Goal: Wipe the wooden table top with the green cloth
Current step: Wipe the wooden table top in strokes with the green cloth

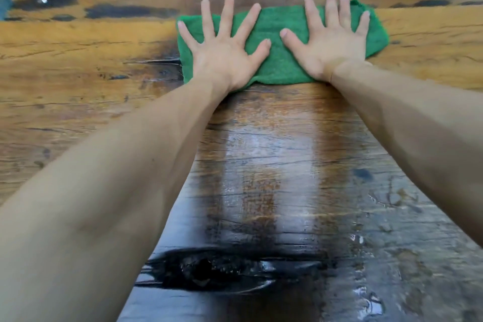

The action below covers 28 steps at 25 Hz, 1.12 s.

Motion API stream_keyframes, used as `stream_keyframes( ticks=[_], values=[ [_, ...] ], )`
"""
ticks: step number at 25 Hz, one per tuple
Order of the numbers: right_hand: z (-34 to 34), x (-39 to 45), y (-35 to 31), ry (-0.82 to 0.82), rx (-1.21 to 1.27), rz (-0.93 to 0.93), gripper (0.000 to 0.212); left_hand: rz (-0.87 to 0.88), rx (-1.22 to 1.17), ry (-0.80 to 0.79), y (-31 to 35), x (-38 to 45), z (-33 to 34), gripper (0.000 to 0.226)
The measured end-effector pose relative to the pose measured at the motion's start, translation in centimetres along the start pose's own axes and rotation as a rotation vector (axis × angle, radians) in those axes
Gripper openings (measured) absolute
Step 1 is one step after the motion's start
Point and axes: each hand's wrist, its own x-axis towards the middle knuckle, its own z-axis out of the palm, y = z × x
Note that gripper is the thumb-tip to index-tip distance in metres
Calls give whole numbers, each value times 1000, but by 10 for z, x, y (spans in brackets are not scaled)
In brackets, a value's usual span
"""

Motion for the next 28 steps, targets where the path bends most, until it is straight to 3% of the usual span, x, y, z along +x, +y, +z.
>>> stream_keyframes(
  ticks=[6,15,28],
  values=[
    [5,-66,46,-46,7,40,85,100,-45,-101,45,-66,5,71],
    [21,-199,81,-46,-4,100,83,193,-25,-117,83,-190,14,76],
    [51,-442,76,-72,-15,148,88,247,-11,-212,91,-418,22,74]
  ],
)
